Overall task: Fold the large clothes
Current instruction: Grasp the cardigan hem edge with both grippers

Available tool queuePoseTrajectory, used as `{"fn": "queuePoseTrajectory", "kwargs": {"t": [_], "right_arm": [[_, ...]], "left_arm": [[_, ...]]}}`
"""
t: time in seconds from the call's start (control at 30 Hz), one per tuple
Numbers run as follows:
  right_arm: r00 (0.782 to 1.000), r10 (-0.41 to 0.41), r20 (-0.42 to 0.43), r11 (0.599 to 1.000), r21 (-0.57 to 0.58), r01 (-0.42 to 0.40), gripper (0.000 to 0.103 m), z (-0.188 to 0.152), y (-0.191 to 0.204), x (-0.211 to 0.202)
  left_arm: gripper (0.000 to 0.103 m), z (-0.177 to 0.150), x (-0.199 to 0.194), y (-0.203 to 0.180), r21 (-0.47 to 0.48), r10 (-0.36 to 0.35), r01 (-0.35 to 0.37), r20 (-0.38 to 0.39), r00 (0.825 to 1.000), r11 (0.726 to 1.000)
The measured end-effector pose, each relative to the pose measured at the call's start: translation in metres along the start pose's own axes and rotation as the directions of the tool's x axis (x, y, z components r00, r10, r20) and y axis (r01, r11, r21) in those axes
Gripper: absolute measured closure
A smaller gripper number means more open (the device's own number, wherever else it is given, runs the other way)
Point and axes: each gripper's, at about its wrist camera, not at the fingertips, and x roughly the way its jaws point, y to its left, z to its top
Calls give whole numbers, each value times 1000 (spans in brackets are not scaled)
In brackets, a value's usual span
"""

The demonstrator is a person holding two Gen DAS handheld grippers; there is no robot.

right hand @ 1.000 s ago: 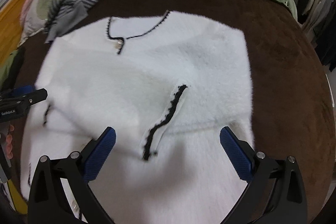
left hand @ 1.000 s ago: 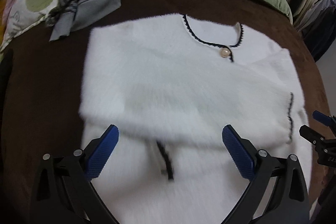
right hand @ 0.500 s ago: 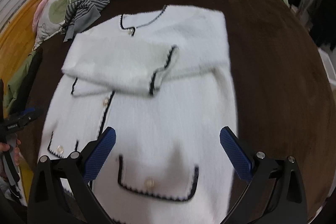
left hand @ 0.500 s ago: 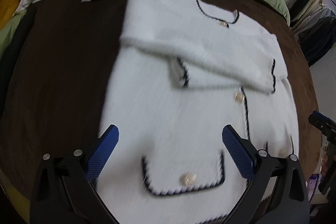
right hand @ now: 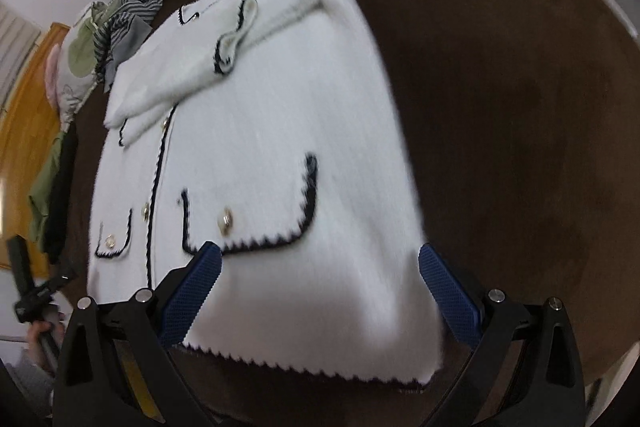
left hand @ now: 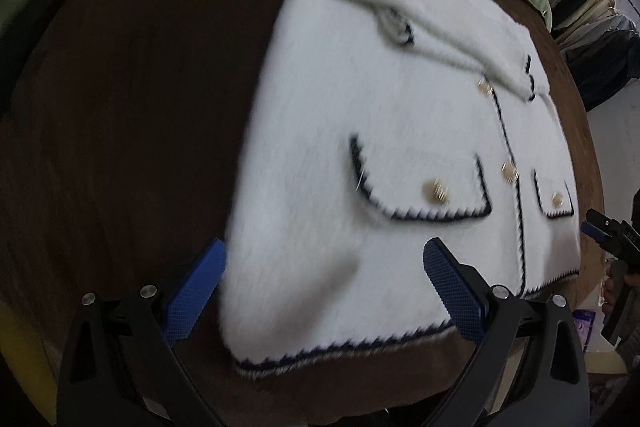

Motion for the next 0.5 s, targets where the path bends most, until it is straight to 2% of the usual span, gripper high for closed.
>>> {"fn": "queuePoseTrajectory", "kwargs": {"t": [0.23,0.5], "right_arm": [[994,97,-44,992,80,-93,5,-15,-33,7],[993,72,-97,997,-24,-74,5,-18,-26,15]], "left_arm": [[7,-24,22,18,-63,-16,13,-48,999,998],[7,-29,30,16,-59,-18,15,-46,999,998]]}}
